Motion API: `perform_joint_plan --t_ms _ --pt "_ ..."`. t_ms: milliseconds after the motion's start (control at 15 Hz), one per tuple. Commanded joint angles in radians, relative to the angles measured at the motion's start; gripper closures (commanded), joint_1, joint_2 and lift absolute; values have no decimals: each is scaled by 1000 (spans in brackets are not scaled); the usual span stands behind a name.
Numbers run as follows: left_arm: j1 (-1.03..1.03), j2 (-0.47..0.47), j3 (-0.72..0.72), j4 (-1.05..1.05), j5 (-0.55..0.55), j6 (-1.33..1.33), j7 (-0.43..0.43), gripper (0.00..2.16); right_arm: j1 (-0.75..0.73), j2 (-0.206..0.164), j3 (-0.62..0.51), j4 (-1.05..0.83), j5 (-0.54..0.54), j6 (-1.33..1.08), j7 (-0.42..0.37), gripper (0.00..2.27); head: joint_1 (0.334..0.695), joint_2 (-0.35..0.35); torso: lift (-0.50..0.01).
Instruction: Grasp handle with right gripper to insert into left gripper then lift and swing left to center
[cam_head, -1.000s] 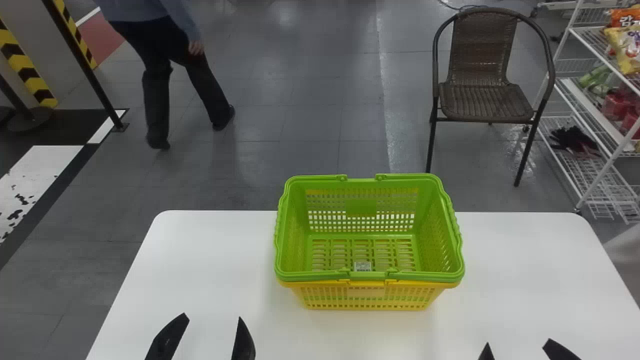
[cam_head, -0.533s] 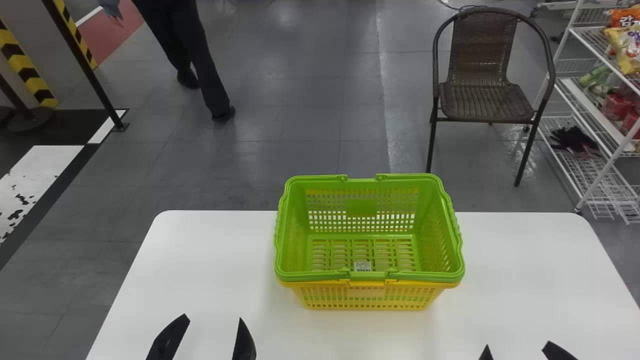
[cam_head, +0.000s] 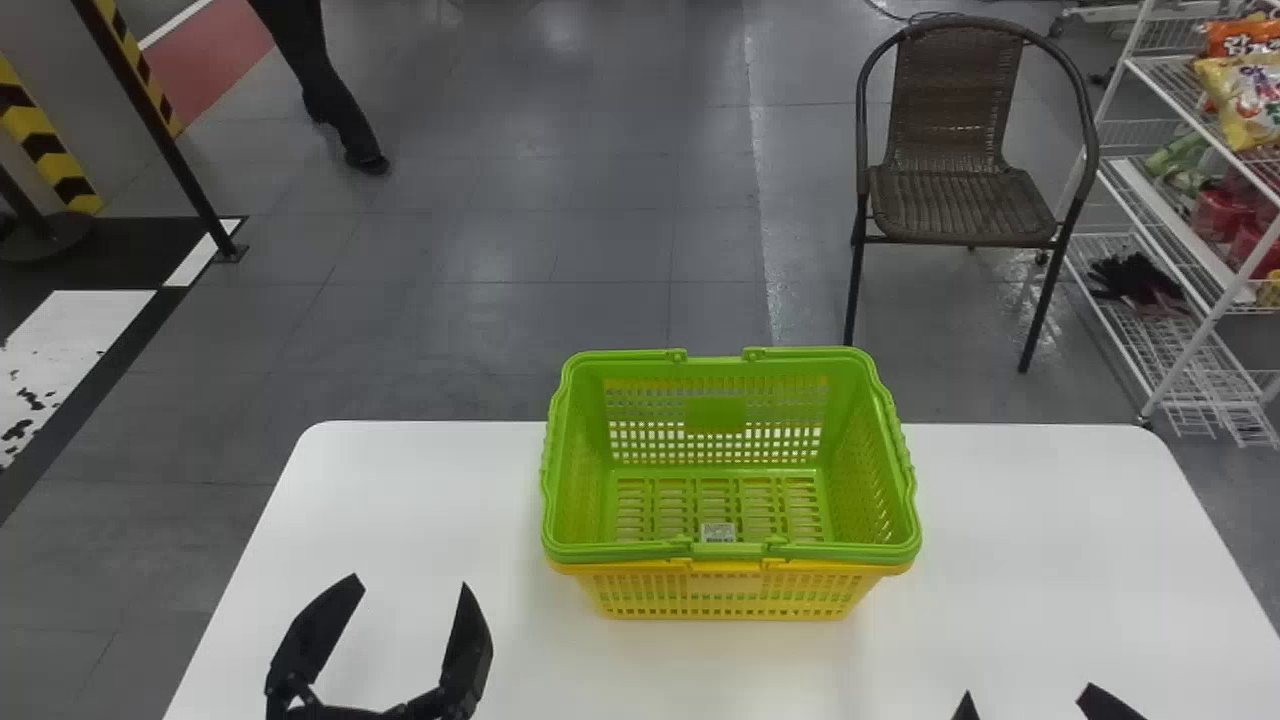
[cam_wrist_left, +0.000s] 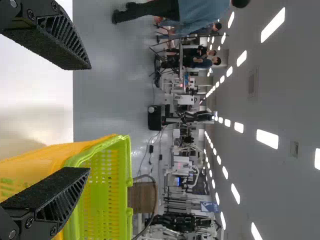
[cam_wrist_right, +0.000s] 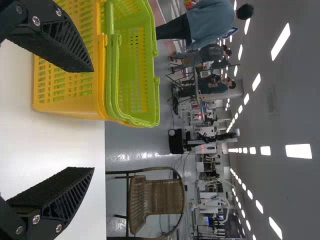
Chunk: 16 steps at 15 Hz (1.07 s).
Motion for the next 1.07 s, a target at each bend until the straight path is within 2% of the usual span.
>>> perform_joint_plan --t_ms 0,400,467,600,800,1000 --pt "-29 2 53 -64 3 138 -55 80 3 0 -2 0 0 -6 0 117 695 122 0" --pt "-163 17 125 -112 92 393 -110 76 4 2 -2 5 0 -3 -1 117 695 156 0" --pt "-209 17 163 -121 116 577 -202 83 4 2 -2 3 0 -3 -3 117 695 160 0" --pt "-285 15 216 -109 211 721 -307 76 7 3 -2 2 0 -6 -3 117 695 150 0" --pt "-397 17 228 -58 213 801 -331 80 9 5 -2 2 0 -6 -6 117 695 150 0" --pt "-523 15 228 48 248 911 -403 83 12 8 -2 -1 0 -3 -6 117 695 148 0"
